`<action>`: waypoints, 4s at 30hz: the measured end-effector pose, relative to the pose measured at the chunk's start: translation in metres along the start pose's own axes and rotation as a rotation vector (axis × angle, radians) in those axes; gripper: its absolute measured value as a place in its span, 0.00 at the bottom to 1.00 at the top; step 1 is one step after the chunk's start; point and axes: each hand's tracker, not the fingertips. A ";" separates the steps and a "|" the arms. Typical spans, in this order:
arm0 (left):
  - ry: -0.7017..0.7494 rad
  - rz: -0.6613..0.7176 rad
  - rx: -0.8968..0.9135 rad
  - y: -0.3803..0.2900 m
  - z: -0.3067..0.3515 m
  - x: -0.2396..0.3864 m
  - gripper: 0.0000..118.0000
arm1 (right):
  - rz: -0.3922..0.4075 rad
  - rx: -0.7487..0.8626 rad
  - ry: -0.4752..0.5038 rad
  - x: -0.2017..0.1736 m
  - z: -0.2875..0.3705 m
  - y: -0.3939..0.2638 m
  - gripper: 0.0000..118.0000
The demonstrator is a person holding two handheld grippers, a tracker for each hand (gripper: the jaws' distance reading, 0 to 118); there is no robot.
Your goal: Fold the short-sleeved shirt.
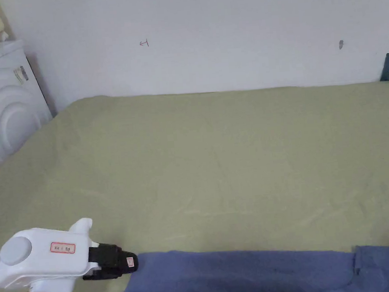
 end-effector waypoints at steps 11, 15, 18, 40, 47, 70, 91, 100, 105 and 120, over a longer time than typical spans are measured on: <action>-0.204 0.219 -0.052 -0.013 -0.055 -0.062 1.00 | 0.001 -0.047 0.046 -0.007 -0.017 0.006 0.00; -0.265 0.263 -0.072 -0.010 -0.055 -0.057 0.86 | 0.026 -0.056 0.078 -0.013 -0.021 0.007 0.00; -0.064 0.156 -0.105 -0.010 -0.069 -0.044 0.07 | 0.027 -0.056 0.085 -0.013 -0.024 0.007 0.00; -0.217 -0.201 -0.235 -0.033 -0.204 0.218 0.13 | -0.017 0.018 0.137 0.028 -0.011 0.006 0.00; -0.220 -0.217 -0.220 -0.036 -0.207 0.216 0.81 | -0.044 -0.003 0.121 0.047 -0.024 0.002 0.00; -0.373 0.108 -0.319 -0.077 -0.334 0.187 0.00 | -0.020 0.029 0.119 0.035 -0.010 0.002 0.00; -0.228 0.031 -0.116 -0.017 -0.158 0.116 0.09 | 0.034 0.015 0.121 0.011 -0.015 0.015 0.00; -0.297 0.192 -0.209 -0.040 -0.193 0.083 1.00 | 0.052 -0.003 0.141 0.004 -0.015 0.009 0.00; -0.399 0.247 -0.105 -0.040 -0.216 0.096 1.00 | 0.039 -0.007 0.128 0.009 -0.012 0.007 0.00; -0.183 0.412 0.154 -0.020 -0.120 0.067 0.09 | 0.053 -0.018 0.113 0.001 -0.016 0.013 0.00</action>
